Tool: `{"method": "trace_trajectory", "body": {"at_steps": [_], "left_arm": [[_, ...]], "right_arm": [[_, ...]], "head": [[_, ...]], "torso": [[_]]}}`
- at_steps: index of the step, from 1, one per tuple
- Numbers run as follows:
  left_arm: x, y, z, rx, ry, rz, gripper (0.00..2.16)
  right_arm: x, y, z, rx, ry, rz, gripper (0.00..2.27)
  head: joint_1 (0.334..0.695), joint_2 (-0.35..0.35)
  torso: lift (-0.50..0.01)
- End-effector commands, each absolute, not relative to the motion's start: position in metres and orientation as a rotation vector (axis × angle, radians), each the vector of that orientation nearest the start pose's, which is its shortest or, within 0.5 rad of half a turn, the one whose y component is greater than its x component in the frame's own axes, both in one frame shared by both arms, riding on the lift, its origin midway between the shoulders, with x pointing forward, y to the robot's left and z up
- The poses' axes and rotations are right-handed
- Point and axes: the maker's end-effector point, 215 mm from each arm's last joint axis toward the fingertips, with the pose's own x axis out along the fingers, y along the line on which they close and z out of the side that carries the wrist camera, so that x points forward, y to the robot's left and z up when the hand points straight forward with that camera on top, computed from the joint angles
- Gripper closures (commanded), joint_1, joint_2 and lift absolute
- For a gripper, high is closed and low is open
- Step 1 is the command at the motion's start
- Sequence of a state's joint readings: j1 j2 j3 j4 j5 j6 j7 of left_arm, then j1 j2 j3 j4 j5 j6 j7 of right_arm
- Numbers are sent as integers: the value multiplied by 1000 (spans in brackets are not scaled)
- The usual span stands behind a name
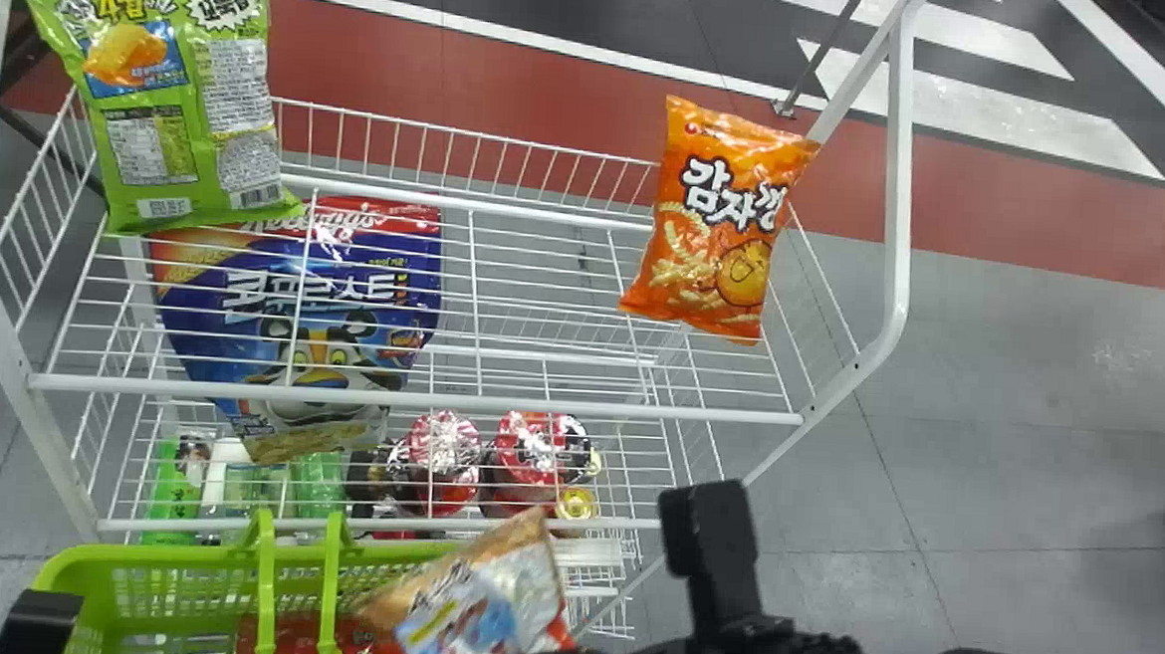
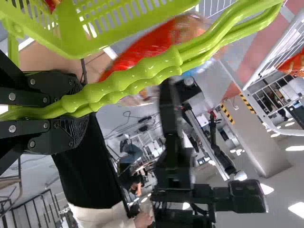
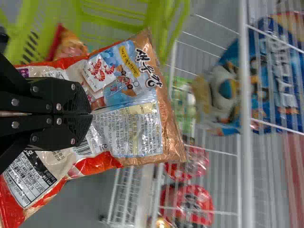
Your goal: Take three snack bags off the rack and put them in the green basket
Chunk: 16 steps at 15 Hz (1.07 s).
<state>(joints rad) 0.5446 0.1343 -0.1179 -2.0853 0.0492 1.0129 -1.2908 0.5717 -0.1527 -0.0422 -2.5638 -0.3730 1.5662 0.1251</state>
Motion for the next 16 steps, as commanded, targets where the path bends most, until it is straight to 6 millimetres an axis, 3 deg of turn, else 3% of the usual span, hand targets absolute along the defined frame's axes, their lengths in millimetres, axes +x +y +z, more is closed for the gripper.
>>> {"method": "trace_trajectory", "body": {"at_steps": [1, 4, 6, 10, 11, 15, 16], "left_arm": [[165, 5, -457, -605, 972, -1313, 1909], [163, 2, -456, -604, 972, -1322, 1909], [160, 1, -456, -605, 975, -1325, 1909], [156, 1, -456, -595, 986, -1331, 1909], [156, 1, -456, -593, 985, -1333, 1909], [155, -2, -457, -586, 989, -1339, 1909], [155, -3, -456, -585, 988, -1342, 1909]], "right_arm": [[207, -125, -488, 135, 1217, 467, 2186], [199, -89, -494, 131, 1240, 565, 2186], [212, -66, -494, 129, 1203, 619, 2186], [260, -36, -495, 137, 1052, 662, 2175], [267, -27, -495, 163, 1032, 697, 2125], [264, 9, -497, 274, 1040, 854, 2074], [263, 11, -499, 267, 1050, 859, 1936]], "head": [[695, -350], [695, -350], [695, -350], [695, -205], [695, -142], [695, -38], [695, 7]], "torso": [[-27], [-27], [-27], [-27], [-27], [-27], [-27]]}}
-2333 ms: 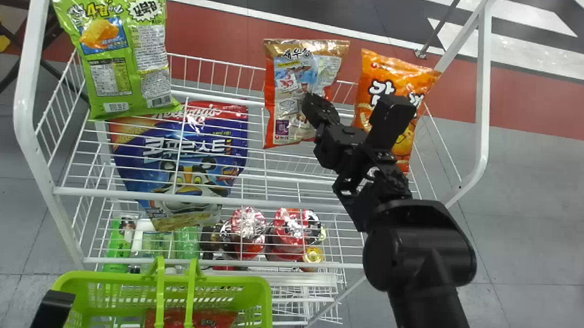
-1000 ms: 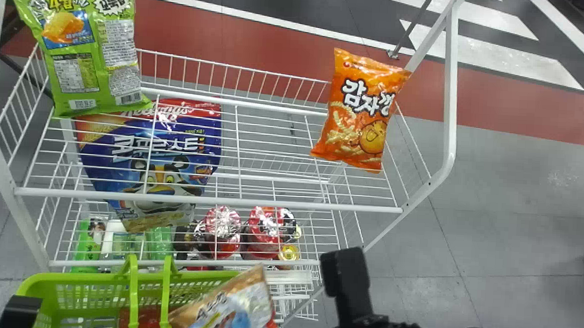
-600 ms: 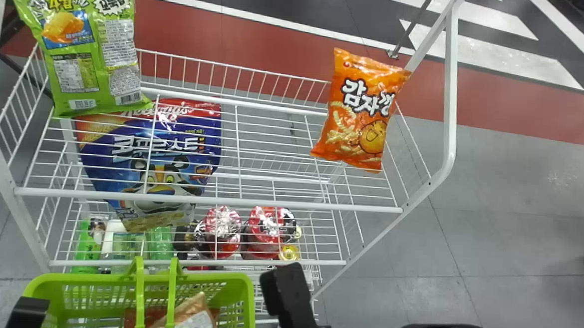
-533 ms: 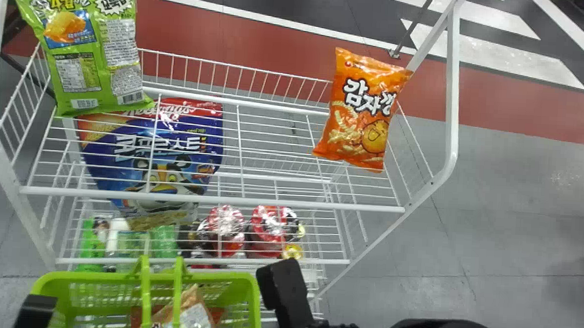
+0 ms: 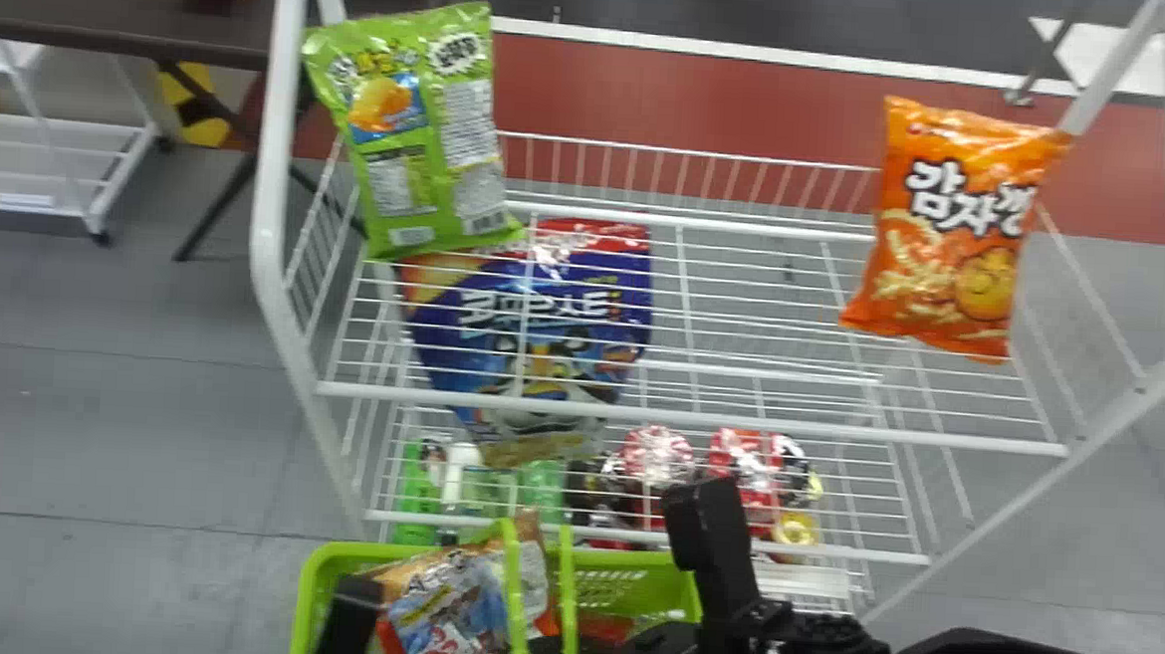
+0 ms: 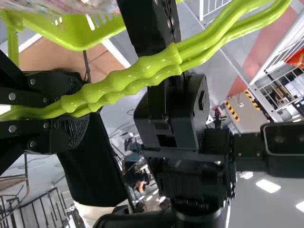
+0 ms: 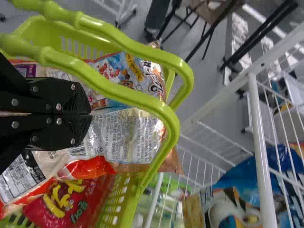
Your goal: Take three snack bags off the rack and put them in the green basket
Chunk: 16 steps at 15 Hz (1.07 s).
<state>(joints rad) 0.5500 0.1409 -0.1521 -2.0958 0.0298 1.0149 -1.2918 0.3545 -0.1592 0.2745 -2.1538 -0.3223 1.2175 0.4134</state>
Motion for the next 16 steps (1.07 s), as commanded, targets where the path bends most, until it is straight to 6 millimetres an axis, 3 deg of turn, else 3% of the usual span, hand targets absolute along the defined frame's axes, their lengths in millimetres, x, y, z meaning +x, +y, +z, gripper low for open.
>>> {"method": "trace_trajectory", "body": {"at_steps": [1, 2, 4, 7, 11, 12, 16], "left_arm": [[155, -3, -456, -585, 988, -1342, 1909], [155, -3, -457, -586, 991, -1340, 1909], [155, -3, -457, -583, 991, -1340, 1909], [156, -3, -456, -584, 993, -1340, 1909], [158, -3, -455, -582, 991, -1344, 1909], [158, -3, -455, -582, 991, -1343, 1909], [157, -2, -456, -582, 995, -1342, 1909]], "right_arm": [[258, 9, -501, 262, 1068, 859, 1936], [252, 5, -506, 254, 1099, 854, 1720], [242, -5, -511, 236, 1147, 839, -2], [220, -32, -517, 130, 1214, 765, 43], [234, -77, -518, -29, 1165, 615, 56], [245, -84, -515, -56, 1121, 588, 56], [341, -123, -467, -95, 750, 431, 53]], "head": [[695, 18], [695, 22], [695, 11], [695, -32], [695, -174], [695, -198], [695, -288]], "torso": [[-27], [-27], [-27], [-27], [-27], [-27], [-27]]}}
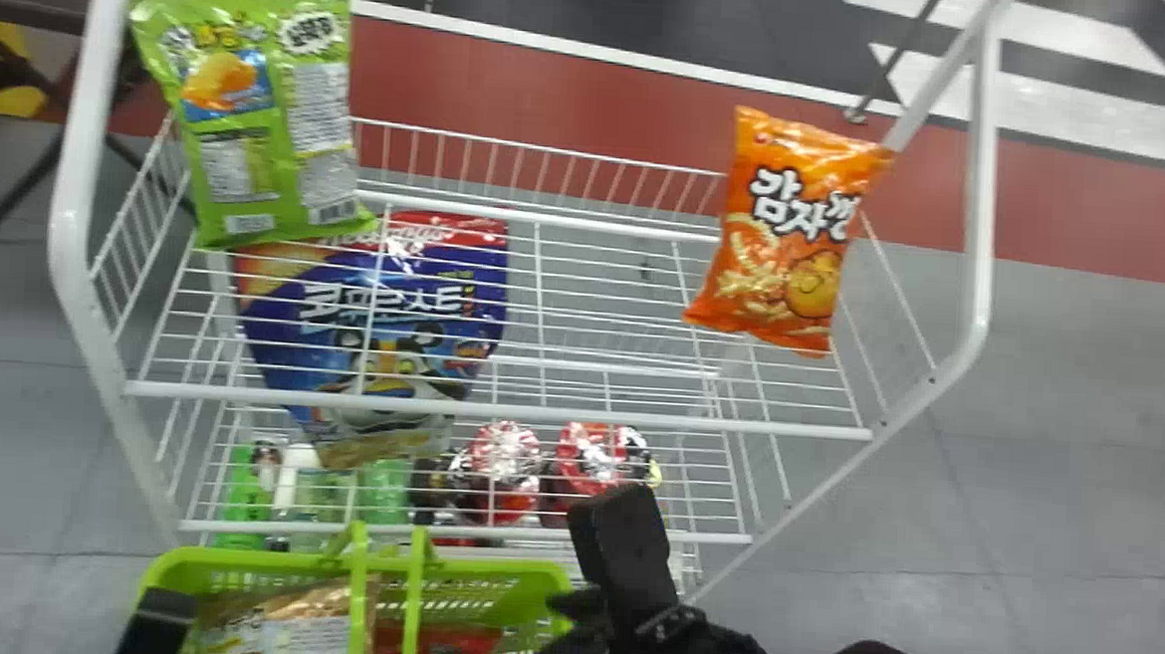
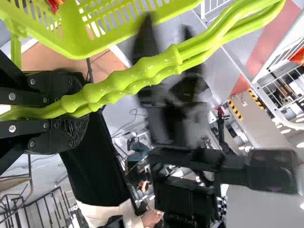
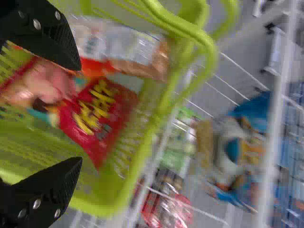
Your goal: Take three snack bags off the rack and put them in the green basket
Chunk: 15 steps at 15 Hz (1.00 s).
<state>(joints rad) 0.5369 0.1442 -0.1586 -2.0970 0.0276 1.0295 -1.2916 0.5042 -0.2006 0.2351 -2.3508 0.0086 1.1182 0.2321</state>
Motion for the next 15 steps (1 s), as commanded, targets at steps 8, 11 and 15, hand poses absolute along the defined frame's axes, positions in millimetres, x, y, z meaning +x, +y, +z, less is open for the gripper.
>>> {"method": "trace_trajectory", "body": {"at_steps": [8, 11, 15], "left_arm": [[161, 3, -461, -578, 1002, -1324, 1909], [162, 4, -462, -582, 1003, -1319, 1909], [165, 3, -461, -580, 999, -1322, 1909]], "right_arm": [[517, -220, -345, -38, 195, 131, 63], [552, -282, -349, -50, 166, -33, 66], [572, -341, -356, -74, 134, -174, 70]], "head": [[695, -326], [695, -350], [695, -350]], "torso": [[-27], [-27], [-27]]}}
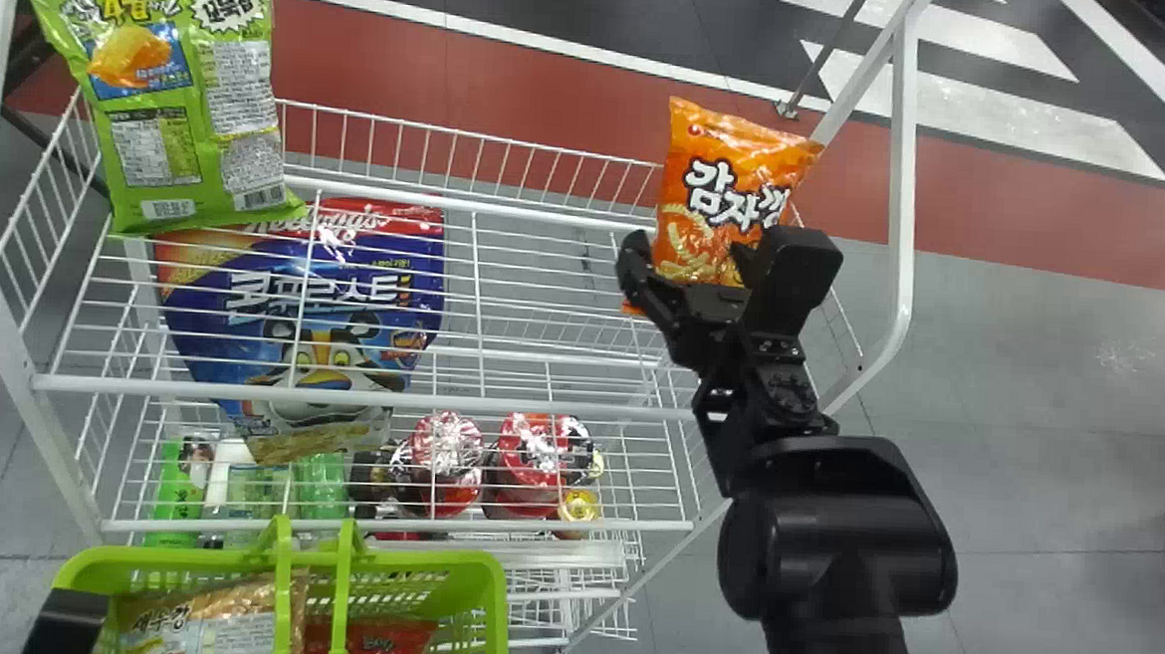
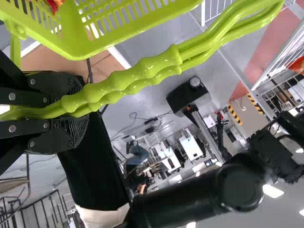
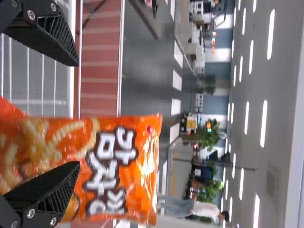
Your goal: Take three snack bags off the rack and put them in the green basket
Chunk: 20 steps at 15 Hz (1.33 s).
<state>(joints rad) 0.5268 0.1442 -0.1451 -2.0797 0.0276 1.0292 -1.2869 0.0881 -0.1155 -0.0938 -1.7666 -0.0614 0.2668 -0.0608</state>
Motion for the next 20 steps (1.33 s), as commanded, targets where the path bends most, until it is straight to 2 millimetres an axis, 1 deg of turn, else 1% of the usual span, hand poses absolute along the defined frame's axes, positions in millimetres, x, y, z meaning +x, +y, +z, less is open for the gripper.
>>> {"method": "trace_trajectory", "body": {"at_steps": [1, 4, 5, 7, 8, 9, 10, 11, 12, 13, 15, 18, 20], "left_arm": [[164, 2, -462, -581, 1000, -1324, 1909], [164, 2, -463, -581, 1005, -1326, 1909], [163, 2, -463, -581, 1005, -1327, 1909], [162, 2, -463, -581, 1007, -1326, 1909], [162, 2, -463, -581, 1007, -1326, 1909], [162, 2, -463, -581, 1007, -1326, 1909], [162, 2, -463, -583, 1008, -1325, 1909], [162, 3, -463, -581, 1007, -1326, 1909], [162, 3, -463, -581, 1007, -1326, 1909], [162, 3, -463, -580, 1006, -1326, 1909], [162, 3, -462, -578, 1003, -1327, 1909], [165, 4, -461, -575, 999, -1324, 1909], [165, 5, -461, -574, 1001, -1323, 1909]], "right_arm": [[573, -346, -357, -81, 132, -186, 70], [591, -371, -372, -85, 174, -219, 70], [597, -379, -371, -86, 181, -224, 70], [606, -373, -372, -80, 208, -160, 73], [605, -367, -381, -69, 236, -133, 218], [605, -361, -382, -61, 238, -106, 1008], [599, -357, -390, -57, 259, -101, 2051], [596, -351, -386, -60, 248, -78, 2240], [595, -345, -377, -70, 225, -69, 2240], [593, -341, -372, -72, 215, -63, 2240], [590, -340, -352, -76, 163, -64, 2240], [588, -346, -346, -81, 142, -80, 2240], [581, -345, -341, -85, 114, -78, 2240]], "head": [[695, -350], [695, -350], [695, -350], [695, -350], [695, -350], [695, -350], [695, -350], [695, -350], [695, -350], [695, -350], [695, -350], [695, -350], [695, -350]], "torso": [[-27], [-27], [-27], [-27], [-27], [-27], [-27], [-27], [-27], [-27], [-27], [-27], [-27]]}}
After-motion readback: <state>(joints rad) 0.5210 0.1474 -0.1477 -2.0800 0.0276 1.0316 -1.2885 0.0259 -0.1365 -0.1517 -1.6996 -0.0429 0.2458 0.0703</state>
